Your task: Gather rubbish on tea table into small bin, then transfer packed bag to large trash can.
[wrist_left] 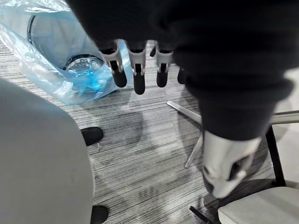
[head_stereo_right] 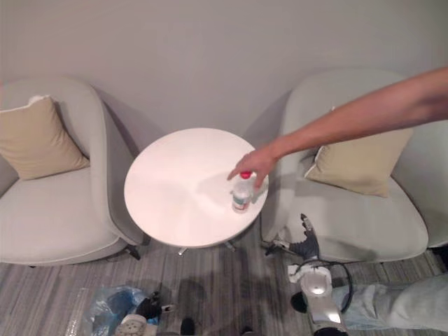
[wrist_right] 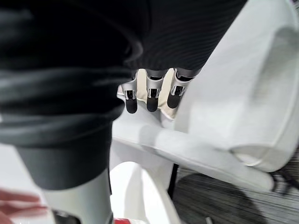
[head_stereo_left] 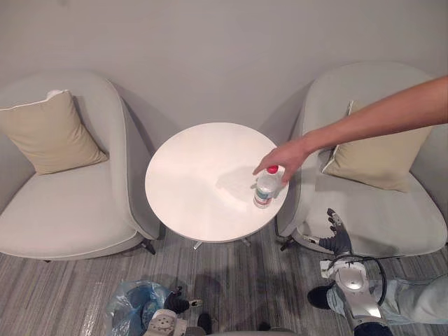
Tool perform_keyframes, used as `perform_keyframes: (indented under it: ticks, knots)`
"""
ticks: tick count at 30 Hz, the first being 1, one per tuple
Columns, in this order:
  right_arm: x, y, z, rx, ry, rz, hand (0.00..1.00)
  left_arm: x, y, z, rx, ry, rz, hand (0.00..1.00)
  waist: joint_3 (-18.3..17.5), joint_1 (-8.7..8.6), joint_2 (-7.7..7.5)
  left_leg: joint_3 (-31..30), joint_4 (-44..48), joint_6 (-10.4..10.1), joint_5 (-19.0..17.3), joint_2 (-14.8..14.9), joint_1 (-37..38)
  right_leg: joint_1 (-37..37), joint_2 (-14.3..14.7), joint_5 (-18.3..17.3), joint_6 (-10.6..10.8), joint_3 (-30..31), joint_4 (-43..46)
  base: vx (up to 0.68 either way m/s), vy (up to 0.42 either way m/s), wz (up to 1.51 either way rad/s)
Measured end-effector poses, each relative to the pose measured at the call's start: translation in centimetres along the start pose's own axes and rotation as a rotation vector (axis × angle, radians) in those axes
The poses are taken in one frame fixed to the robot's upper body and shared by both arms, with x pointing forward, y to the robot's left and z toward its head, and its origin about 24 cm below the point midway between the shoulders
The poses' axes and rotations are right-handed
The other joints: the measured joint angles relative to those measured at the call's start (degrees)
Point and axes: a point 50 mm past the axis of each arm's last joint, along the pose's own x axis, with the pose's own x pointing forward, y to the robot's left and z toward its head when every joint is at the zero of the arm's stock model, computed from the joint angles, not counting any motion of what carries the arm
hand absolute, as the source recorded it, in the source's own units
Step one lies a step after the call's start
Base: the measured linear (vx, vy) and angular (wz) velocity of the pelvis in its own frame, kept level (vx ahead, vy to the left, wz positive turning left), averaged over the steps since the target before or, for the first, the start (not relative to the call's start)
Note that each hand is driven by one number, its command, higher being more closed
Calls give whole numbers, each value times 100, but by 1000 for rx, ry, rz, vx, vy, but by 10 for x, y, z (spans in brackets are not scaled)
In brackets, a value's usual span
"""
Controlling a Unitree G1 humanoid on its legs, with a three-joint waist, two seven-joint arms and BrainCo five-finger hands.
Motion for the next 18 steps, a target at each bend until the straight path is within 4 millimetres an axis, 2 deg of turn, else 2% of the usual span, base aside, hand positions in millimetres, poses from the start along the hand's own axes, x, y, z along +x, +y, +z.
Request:
perform_keyframes:
  ticks: [4,11,18]
  knots:
    - [2,3,-8,12,41,9,0,0,0,0,0,-2,-6,0,4,6,0,-88,-153,6,123,-5,-24,8,13,94,9,-74,-107,-37,-8,9]
    - [9,17,-8,50,67,66,0,0,1,1,-8,-3,-5,0,48,7,0,-127,-306,36,240,-31,9,-8,-6,122,31,-89,-122,-45,4,3]
    - [15,25,1,78,43,119,0,0,0,1,-17,-5,-16,0,77,11,20,-206,-319,36,247,-44,16,20,-8,121,31,-161,-178,-14,-5,4]
